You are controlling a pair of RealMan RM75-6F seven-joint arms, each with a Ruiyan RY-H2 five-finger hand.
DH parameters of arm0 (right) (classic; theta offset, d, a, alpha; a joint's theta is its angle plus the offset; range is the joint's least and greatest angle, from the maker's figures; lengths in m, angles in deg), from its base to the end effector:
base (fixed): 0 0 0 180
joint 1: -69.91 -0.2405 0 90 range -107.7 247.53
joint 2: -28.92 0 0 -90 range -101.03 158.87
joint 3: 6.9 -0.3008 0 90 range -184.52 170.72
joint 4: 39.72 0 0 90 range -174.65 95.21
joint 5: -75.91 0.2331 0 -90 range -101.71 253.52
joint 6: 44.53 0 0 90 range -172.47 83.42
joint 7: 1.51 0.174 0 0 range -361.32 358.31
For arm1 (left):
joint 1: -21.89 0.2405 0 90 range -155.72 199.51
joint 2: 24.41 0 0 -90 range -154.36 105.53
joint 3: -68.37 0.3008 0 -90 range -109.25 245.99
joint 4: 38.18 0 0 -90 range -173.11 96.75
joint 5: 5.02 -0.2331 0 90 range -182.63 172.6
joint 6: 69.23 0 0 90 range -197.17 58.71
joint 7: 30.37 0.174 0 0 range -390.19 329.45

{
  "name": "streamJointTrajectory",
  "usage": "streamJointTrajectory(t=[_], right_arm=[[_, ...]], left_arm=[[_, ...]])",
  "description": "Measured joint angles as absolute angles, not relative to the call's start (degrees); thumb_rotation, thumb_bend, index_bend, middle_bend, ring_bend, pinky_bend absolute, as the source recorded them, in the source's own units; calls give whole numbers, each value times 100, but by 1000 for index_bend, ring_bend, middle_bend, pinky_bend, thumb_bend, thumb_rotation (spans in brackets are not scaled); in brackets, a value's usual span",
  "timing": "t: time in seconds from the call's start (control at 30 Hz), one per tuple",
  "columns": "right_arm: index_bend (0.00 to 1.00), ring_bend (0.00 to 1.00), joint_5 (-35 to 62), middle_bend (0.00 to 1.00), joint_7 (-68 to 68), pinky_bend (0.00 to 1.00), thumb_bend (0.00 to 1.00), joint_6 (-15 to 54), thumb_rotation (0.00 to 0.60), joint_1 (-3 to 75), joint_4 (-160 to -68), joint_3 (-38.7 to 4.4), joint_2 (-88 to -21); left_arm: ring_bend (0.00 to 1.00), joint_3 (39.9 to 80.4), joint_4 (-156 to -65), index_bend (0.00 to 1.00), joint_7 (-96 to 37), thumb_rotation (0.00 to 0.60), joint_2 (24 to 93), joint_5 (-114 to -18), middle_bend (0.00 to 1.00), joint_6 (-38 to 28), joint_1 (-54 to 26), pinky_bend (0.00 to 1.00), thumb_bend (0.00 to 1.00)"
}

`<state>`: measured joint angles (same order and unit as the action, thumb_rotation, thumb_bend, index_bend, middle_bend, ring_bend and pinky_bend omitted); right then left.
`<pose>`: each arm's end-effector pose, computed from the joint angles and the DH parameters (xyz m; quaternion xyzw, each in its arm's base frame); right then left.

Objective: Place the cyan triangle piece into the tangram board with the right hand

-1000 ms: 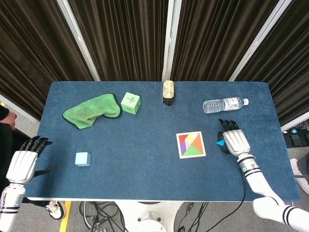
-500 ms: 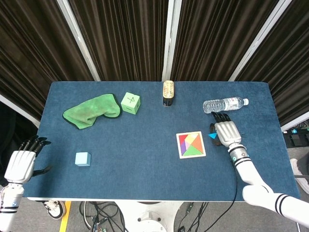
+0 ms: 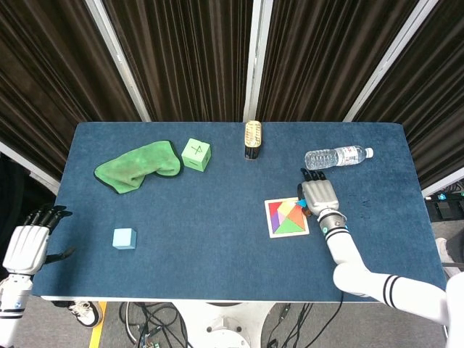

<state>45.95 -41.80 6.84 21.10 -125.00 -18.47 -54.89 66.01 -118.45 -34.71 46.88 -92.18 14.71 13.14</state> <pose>-0.2143 -0.4466 -0.0201 0.7116 -0.4375 0.2154 0.5057 -0.3773 0.2430 0.1269 -0.6155 -0.3693 -0.4003 0.5696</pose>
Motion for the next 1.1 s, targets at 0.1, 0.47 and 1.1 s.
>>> streamJointTrajectory(t=[0.1, 0.47, 1.1], right_arm=[[539, 0, 4797, 5, -4318, 0, 221, 810, 600, 1990, -12508, -1848, -5578], [540, 0, 5422, 7, -4672, 0, 220, 1224, 600, 1652, -12503, -1848, -5902], [576, 0, 6406, 15, -4738, 0, 221, 1778, 600, 1552, -12558, -2248, -6154]], left_arm=[[116, 6596, -11805, 277, -3530, 600, 4689, -9209, 196, 1477, 1320, 210, 74], [116, 6592, -11613, 277, -3756, 600, 4721, -9183, 195, 1485, 1347, 210, 74], [116, 6595, -11464, 277, -3948, 600, 4768, -9198, 196, 1477, 1346, 210, 74]])
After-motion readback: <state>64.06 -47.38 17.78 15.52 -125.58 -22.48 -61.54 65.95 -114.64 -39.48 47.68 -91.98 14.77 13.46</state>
